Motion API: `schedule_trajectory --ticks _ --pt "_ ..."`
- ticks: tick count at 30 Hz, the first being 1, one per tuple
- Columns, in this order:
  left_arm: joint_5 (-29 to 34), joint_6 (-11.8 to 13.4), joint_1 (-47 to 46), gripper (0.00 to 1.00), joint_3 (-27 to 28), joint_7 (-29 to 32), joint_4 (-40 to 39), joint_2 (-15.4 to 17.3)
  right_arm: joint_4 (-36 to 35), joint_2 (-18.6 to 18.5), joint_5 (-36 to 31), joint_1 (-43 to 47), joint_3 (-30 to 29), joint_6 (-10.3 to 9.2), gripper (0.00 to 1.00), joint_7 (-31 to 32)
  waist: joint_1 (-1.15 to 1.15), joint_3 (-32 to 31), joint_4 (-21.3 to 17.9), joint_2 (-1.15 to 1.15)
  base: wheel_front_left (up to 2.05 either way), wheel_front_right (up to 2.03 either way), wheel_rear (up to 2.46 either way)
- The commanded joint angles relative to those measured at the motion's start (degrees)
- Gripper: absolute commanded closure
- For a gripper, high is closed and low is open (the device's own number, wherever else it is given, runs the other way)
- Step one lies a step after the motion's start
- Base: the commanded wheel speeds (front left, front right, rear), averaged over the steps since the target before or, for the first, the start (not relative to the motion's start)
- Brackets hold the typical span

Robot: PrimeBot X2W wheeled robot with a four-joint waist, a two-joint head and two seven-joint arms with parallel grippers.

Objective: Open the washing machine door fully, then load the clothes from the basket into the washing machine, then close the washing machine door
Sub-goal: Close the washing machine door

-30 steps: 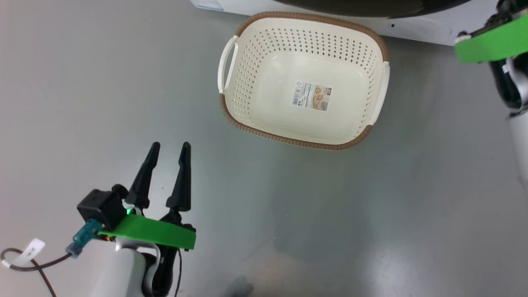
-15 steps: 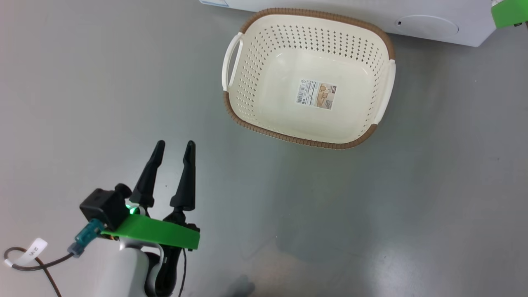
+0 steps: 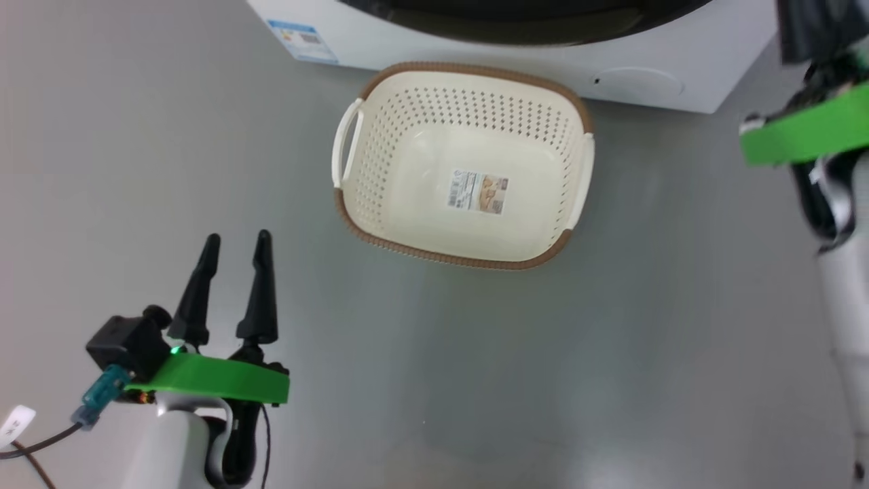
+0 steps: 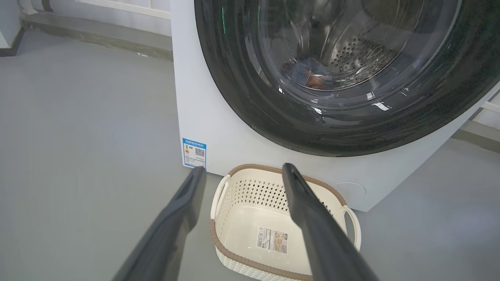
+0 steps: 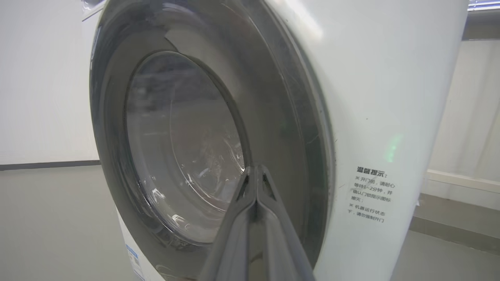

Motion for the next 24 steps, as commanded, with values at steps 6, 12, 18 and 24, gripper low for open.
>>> schedule_trajectory --ticks 6,12,18,24 --pt "2.88 -0.18 3.48 0.0 7.28 -0.52 0.41 1.48 -5.54 3.74 1.46 12.6 1.27 -0.33 0.0 0.22 0.0 -9.66 -7.59 0.0 0.0 0.0 0.0" --pt "5.43 -0.18 7.87 0.0 10.04 -0.52 0.53 1.48 -6.58 5.53 2.1 21.61 1.75 -0.33 0.0 0.22 0.0 -16.28 -10.96 0.0 0.0 0.0 0.0" --pt "7.38 -0.18 13.11 0.0 12.8 -0.52 1.26 1.5 -7.17 7.44 3.34 32.75 0.73 -0.33 0.0 0.22 0.0 -23.73 -12.85 0.0 0.0 0.0 0.0" --pt "9.28 -0.18 17.21 0.0 13.65 -0.52 0.7 1.58 -7.52 8.5 3.15 40.71 0.42 -0.33 0.0 0.22 0.0 -27.66 -14.36 0.0 0.0 0.0 0.0"
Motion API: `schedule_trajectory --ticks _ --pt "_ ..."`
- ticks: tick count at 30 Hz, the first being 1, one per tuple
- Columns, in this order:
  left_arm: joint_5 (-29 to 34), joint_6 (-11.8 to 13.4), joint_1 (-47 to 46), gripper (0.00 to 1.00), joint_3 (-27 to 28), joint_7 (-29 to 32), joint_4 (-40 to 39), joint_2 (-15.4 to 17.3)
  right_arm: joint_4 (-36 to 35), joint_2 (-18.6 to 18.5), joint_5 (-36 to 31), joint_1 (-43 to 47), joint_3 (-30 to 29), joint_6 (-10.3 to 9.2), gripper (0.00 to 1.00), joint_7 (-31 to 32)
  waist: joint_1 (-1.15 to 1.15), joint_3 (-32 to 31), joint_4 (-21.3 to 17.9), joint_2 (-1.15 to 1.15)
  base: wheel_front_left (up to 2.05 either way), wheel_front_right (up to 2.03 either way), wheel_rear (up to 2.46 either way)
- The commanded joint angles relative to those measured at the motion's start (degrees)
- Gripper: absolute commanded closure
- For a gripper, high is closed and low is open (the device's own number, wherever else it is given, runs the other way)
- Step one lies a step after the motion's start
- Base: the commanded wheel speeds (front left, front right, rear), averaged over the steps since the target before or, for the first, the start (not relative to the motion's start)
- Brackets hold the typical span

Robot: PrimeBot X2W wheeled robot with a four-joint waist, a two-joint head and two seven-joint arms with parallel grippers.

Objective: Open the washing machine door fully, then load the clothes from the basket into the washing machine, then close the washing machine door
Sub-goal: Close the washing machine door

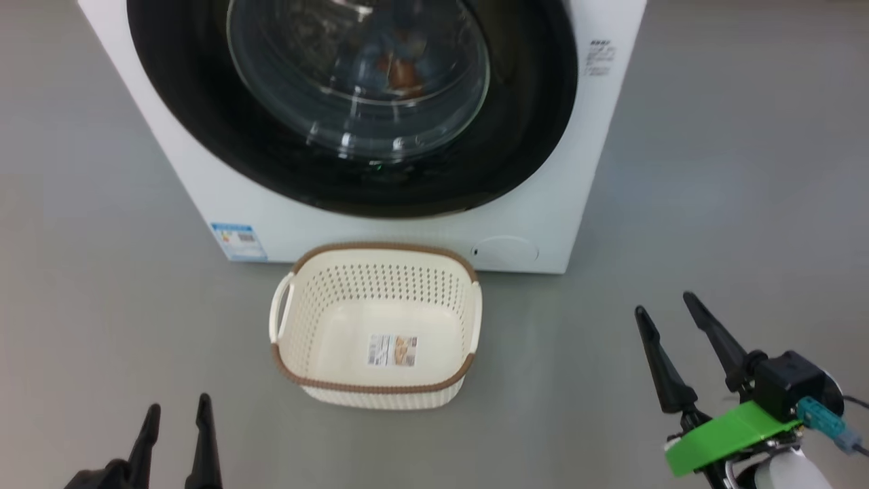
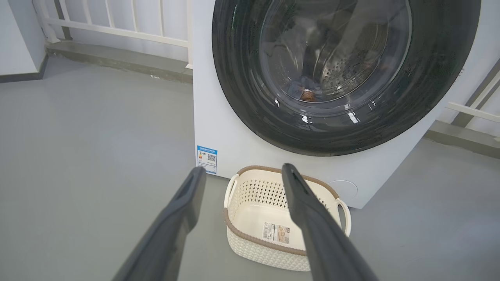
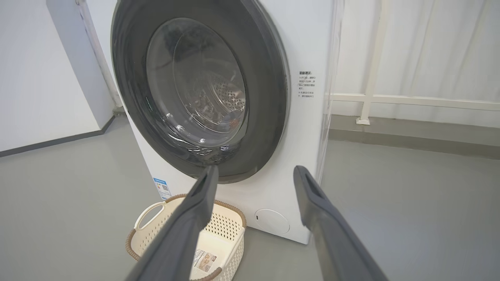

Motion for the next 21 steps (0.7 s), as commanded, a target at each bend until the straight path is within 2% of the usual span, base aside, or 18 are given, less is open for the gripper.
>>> schedule_trajectory --ticks 1,8,16,21 --pt "0.47 -0.18 -0.24 0.0 2.18 -0.52 -1.48 1.22 -1.68 0.1 0.03 0.25 1.04 -0.33 0.0 -0.11 0.0 -4.72 -3.69 0.0 0.0 0.0 0.0" --pt "0.77 -0.18 1.82 0.0 1.18 -0.52 -2.17 1.77 -2.55 1.61 -0.63 5.69 -1.46 -0.33 0.0 -0.11 0.0 -5.99 -4.49 0.0 0.0 0.0 0.0" --pt "-0.84 -0.18 1.83 0.0 0.24 -0.52 2.22 2.1 -2.94 2.73 -1.95 9.03 -3.49 -0.33 0.0 -0.11 0.0 -7.23 -4.61 0.0 0.0 0.0 0.0" --pt "-0.97 -0.18 2.14 0.0 -0.6 -0.52 1.67 3.11 -2.48 3.23 -2.67 10.21 -4.56 -0.33 0.0 -0.11 0.0 -7.59 -4.43 0.0 0.0 0.0 0.0"
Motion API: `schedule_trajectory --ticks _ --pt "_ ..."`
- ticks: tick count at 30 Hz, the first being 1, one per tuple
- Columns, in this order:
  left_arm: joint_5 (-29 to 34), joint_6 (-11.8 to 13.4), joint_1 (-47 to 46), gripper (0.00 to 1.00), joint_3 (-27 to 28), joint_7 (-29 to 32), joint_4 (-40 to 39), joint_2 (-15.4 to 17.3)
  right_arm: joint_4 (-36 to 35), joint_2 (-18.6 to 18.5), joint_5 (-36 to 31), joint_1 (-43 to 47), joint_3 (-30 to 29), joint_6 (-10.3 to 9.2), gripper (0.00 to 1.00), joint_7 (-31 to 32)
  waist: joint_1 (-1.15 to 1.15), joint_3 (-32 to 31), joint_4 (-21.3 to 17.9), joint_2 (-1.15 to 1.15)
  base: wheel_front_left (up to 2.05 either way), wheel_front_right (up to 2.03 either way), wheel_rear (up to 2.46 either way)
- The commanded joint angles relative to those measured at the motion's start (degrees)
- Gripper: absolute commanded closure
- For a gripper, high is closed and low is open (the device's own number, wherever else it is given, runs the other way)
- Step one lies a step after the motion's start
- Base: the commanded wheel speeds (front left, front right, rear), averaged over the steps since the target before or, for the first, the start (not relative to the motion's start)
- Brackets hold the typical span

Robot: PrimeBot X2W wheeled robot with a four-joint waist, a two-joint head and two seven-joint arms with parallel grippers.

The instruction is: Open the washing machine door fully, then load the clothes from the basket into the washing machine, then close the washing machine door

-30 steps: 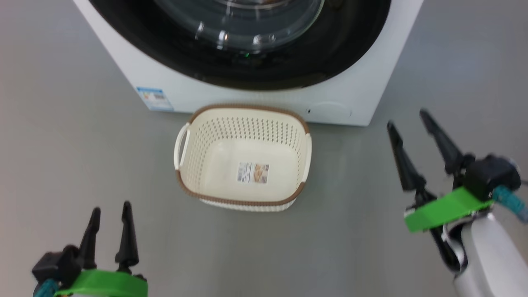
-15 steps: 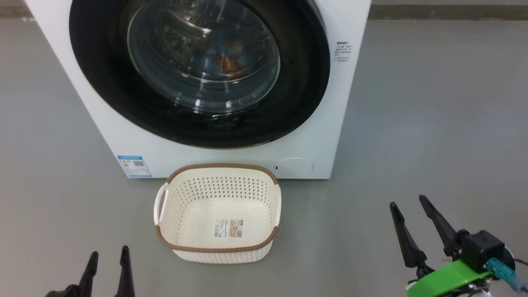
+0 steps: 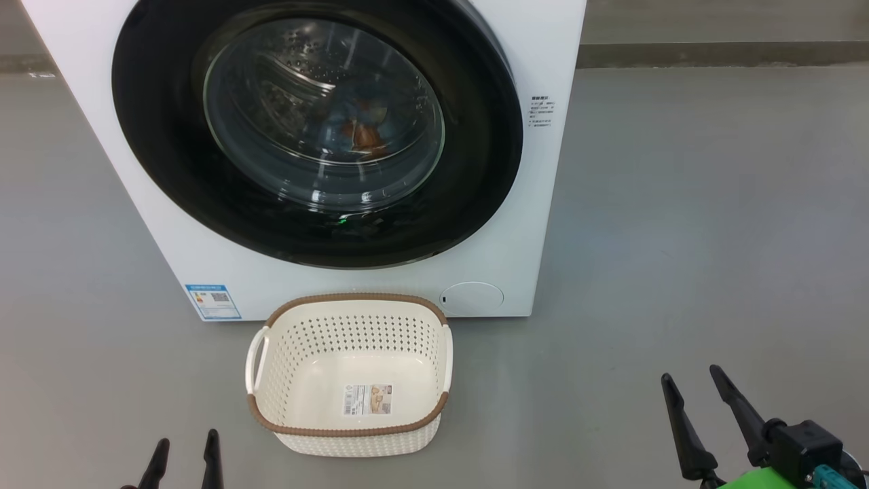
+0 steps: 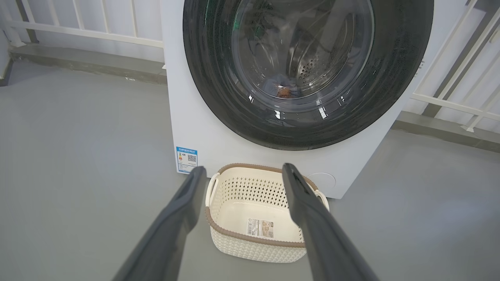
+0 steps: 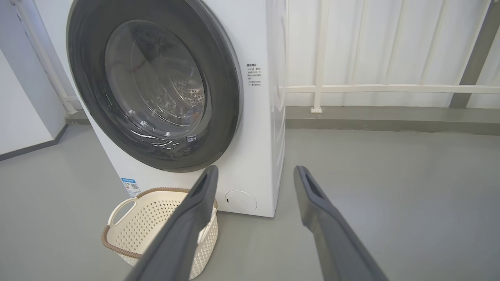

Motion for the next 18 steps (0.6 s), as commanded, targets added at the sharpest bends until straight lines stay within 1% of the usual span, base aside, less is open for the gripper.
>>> schedule_trajectory --ticks 1,8,18 --pt "-0.04 -0.18 -0.82 0.0 1.55 -0.54 -1.84 1.14 -1.09 -0.1 -1.09 -0.32 0.94 -0.32 0.0 -0.26 0.0 -0.01 0.14 0.0 0.0 0.0 0.0" --pt "1.13 -0.18 -0.13 0.0 2.84 -0.54 -3.22 1.05 0.44 0.75 -1.83 0.55 -0.63 -0.32 0.0 -0.26 0.0 0.47 0.72 0.0 0.0 0.0 0.0" --pt "1.09 -0.18 -0.02 0.0 2.68 -0.54 -4.0 0.85 1.32 1.54 -2.43 0.84 -2.15 -0.32 0.0 -0.26 0.0 0.89 1.16 0.0 0.0 0.0 0.0"
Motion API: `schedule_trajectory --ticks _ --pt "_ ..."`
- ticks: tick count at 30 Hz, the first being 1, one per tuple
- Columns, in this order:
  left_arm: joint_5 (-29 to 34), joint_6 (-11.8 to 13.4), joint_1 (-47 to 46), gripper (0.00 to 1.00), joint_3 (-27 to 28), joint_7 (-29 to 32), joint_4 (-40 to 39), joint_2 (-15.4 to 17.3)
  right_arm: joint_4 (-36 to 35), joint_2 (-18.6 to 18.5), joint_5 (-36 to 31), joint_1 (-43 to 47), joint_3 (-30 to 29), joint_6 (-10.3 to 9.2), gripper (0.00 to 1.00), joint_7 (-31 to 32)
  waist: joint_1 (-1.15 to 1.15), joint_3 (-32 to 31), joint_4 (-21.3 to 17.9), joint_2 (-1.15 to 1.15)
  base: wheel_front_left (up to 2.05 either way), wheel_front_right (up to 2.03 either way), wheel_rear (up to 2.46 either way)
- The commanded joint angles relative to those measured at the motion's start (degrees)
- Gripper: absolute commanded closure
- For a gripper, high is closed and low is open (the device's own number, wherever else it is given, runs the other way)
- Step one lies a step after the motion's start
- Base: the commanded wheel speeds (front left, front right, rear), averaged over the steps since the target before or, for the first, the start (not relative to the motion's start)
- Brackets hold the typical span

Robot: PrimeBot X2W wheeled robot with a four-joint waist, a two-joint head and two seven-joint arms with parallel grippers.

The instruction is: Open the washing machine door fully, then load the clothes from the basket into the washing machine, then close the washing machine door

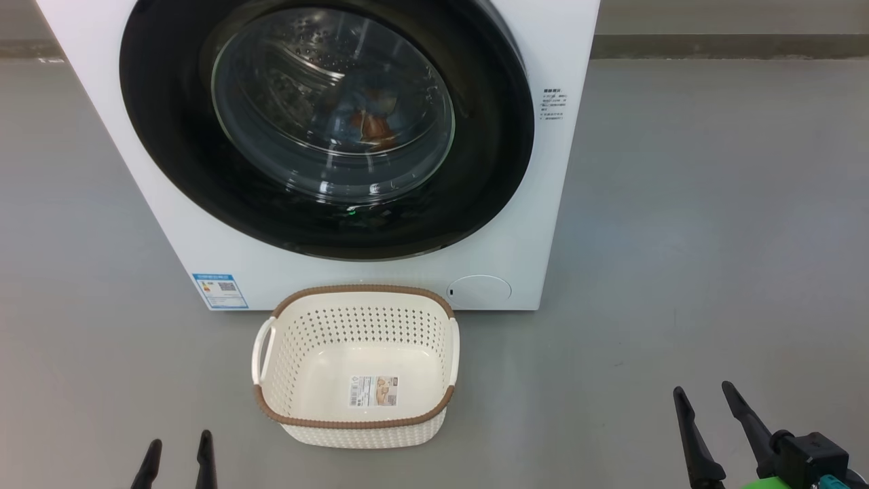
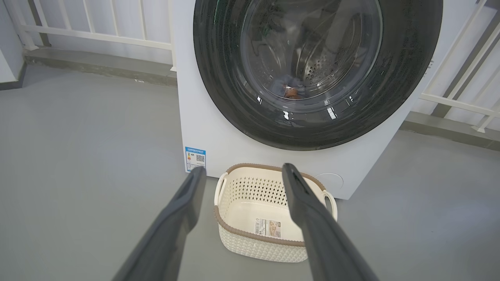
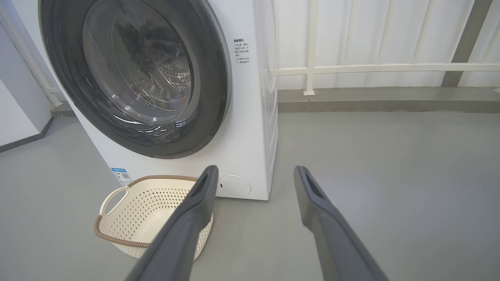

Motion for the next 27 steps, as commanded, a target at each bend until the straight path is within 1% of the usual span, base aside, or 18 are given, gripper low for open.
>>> schedule_trajectory --ticks 1,6,7,10,13,17,21,27 --pt "0.2 -0.18 -1.06 0.0 1.75 -0.54 -1.76 0.93 -1.1 -0.29 -0.68 -0.01 1.27 -0.32 0.0 -0.27 0.0 0.04 0.0 0.0 0.0 0.0 0.0" --pt "-0.32 -0.18 -0.82 0.0 1.51 -0.54 -2.24 1.05 -0.86 -0.15 -0.81 -0.09 1.05 -0.32 0.0 -0.27 0.0 0.16 -0.01 0.0 0.0 0.0 0.0" --pt "-0.21 0.0 0.22 1.0 -0.18 0.02 -0.49 -0.05 0.52 0.15 -0.03 -0.01 -0.19 0.02 1.0 0.0 0.0 0.16 -0.01 0.0 0.0 0.0 0.0" --pt "-0.24 0.0 0.61 1.0 -0.31 0.3 1.28 -0.91 2.82 0.4 0.07 0.01 -0.16 0.02 1.0 0.02 0.0 0.16 -0.01 0.0 0.0 0.0 0.0" --pt "-1.79 0.0 0.35 1.0 -0.18 0.81 1.5 -1.0 3.24 0.47 1.72 -0.32 -0.42 0.01 1.0 0.62 0.01 0.18 -0.1 0.0 0.0 0.0 0.0" --pt "-4.2 -0.01 0.1 1.0 0.05 1.48 1.22 -0.99 3.16 0.53 4.38 -0.59 -0.47 0.0 1.0 1.35 0.13 0.12 -0.38 0.0 0.0 0.0 0.0" --pt "-6.61 -0.02 -0.15 1.0 0.2 2.13 1.0 -0.99 3.13 0.59 7.02 -0.84 -0.46 -0.01 1.0 1.96 0.02 0.26 -0.61 0.0 0.0 0.0 0.0" --pt "-10.23 -0.02 -0.64 1.0 0.43 3.09 0.71 -0.98 3.09 0.69 10.96 -1.33 -0.51 -0.02 1.0 2.92 0.0 0.39 -0.95 0.0 0.0 0.0 0.0"
